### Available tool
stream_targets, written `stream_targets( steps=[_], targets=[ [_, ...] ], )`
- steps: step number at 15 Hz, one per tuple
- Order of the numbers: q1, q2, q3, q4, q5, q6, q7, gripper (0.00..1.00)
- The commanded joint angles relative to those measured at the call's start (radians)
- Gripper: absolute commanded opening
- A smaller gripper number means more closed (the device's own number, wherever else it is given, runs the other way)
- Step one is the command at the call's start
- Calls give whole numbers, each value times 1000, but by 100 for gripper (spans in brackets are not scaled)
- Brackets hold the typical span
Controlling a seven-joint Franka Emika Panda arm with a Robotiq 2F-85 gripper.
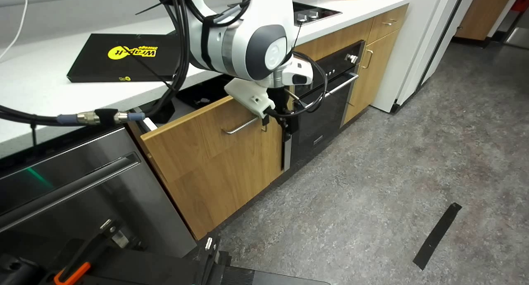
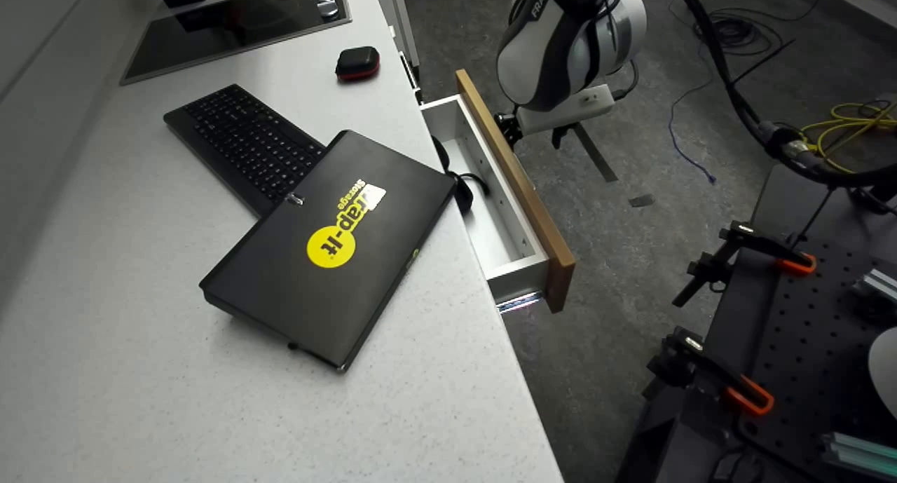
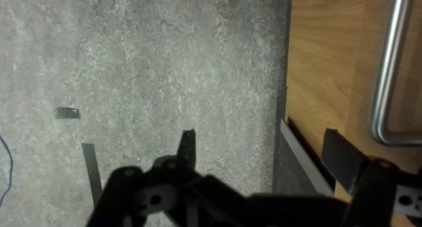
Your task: Close the drawer
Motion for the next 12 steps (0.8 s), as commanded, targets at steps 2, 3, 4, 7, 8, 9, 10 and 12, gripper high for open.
stream_targets(
  steps=[2, 3, 4, 7, 8, 9, 10, 12],
  targets=[
    [-81, 104, 133, 144, 132, -30, -142, 100],
    [-93, 122, 157, 168, 146, -37, -171, 100],
    [-97, 135, 179, 184, 156, -34, -196, 100],
    [-95, 167, 233, 227, 159, -42, -259, 100],
    [-93, 176, 250, 240, 159, -46, -274, 100],
    [-89, 185, 260, 256, 160, -45, -276, 100],
    [-83, 195, 267, 272, 157, -45, -280, 100],
    [-54, 195, 240, 289, 140, -104, -256, 100]
  ],
)
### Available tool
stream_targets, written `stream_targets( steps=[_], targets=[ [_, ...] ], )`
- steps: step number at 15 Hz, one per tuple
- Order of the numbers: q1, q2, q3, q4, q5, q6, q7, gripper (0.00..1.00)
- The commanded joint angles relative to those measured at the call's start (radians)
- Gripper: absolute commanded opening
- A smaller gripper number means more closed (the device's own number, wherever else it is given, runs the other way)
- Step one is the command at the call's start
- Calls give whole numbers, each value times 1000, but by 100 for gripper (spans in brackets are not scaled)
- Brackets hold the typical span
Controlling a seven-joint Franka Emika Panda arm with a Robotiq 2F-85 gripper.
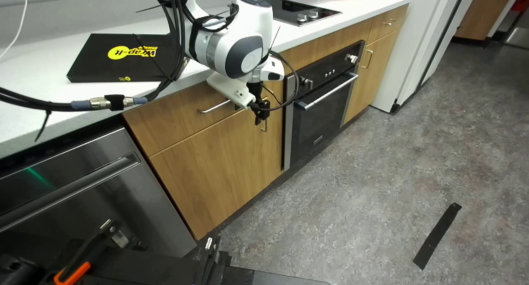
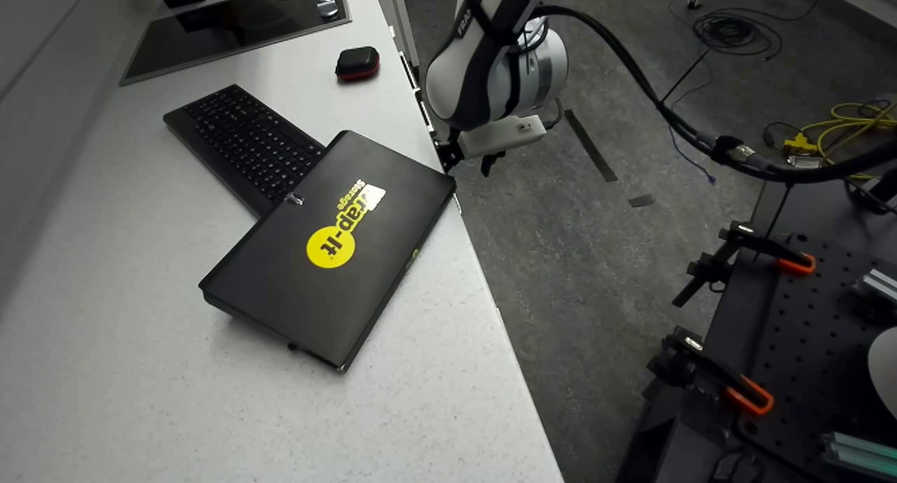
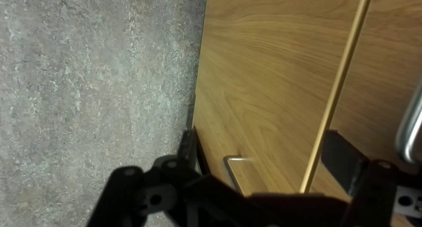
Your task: Close the drawer
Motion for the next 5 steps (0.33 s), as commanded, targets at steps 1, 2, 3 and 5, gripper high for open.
stream_targets(
  steps=[1, 2, 3, 5],
  targets=[
    [19, 1, -19, 13, 30, -25, -20, 100],
    [19, 1, -23, 17, 30, -33, -21, 100],
    [20, 2, -24, 17, 29, -33, -21, 100],
    [21, 2, -24, 16, 29, -32, -20, 100]
  ],
)
